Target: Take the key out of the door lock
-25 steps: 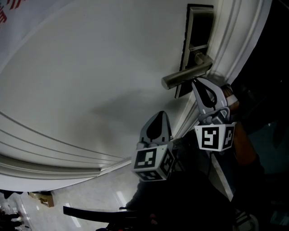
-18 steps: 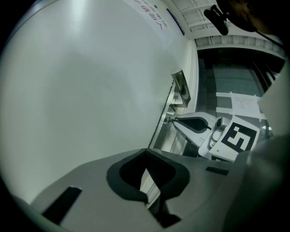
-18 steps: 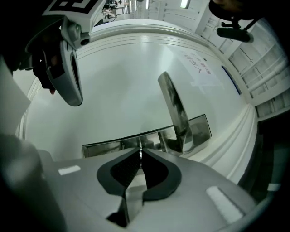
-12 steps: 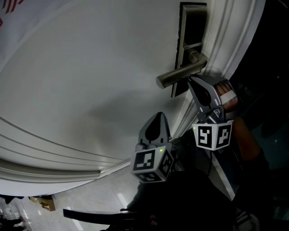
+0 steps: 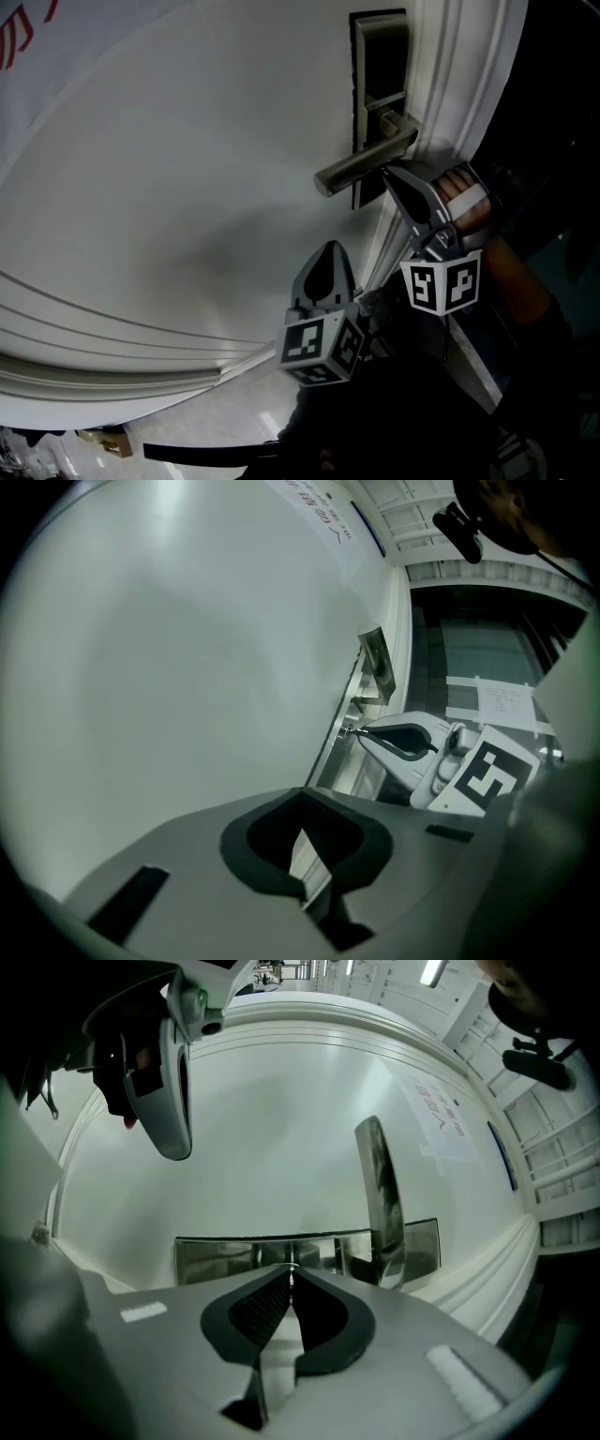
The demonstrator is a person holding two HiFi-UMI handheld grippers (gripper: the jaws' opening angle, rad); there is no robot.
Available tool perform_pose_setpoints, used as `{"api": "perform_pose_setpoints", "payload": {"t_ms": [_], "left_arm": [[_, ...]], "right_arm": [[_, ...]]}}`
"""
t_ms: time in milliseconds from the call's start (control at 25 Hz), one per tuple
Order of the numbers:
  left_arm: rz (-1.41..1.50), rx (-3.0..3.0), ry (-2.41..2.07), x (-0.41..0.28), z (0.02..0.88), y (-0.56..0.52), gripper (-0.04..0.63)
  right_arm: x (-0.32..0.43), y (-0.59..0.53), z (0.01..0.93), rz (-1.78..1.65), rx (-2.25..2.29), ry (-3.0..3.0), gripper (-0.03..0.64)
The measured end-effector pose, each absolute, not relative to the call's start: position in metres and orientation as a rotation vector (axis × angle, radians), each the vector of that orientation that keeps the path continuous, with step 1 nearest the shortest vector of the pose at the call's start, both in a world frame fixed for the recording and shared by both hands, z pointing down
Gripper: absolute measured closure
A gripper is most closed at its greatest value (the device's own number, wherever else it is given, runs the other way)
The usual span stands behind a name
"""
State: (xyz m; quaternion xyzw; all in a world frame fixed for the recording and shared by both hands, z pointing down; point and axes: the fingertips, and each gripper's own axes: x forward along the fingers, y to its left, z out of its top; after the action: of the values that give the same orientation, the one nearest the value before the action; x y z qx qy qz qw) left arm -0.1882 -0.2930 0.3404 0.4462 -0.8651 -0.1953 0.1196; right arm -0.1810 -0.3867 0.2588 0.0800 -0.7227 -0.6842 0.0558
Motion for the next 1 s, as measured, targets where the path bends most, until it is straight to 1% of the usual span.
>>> {"api": "perform_pose_setpoints", "payload": {"t_ms": [720,1000], "left_arm": [[-0.575,1.346,-2.492,-0.1859,0.3415,-0.3001,0.595],[-0.568,1.356,-2.488,-0.187,0.3417,-0.3035,0.595]], "right_arm": [[-0.1801,-0.3873,0.2607,-2.169,0.253,-2.06,0.604],[-0.1791,-0.388,0.2608,-2.152,0.245,-2.065,0.604]]}}
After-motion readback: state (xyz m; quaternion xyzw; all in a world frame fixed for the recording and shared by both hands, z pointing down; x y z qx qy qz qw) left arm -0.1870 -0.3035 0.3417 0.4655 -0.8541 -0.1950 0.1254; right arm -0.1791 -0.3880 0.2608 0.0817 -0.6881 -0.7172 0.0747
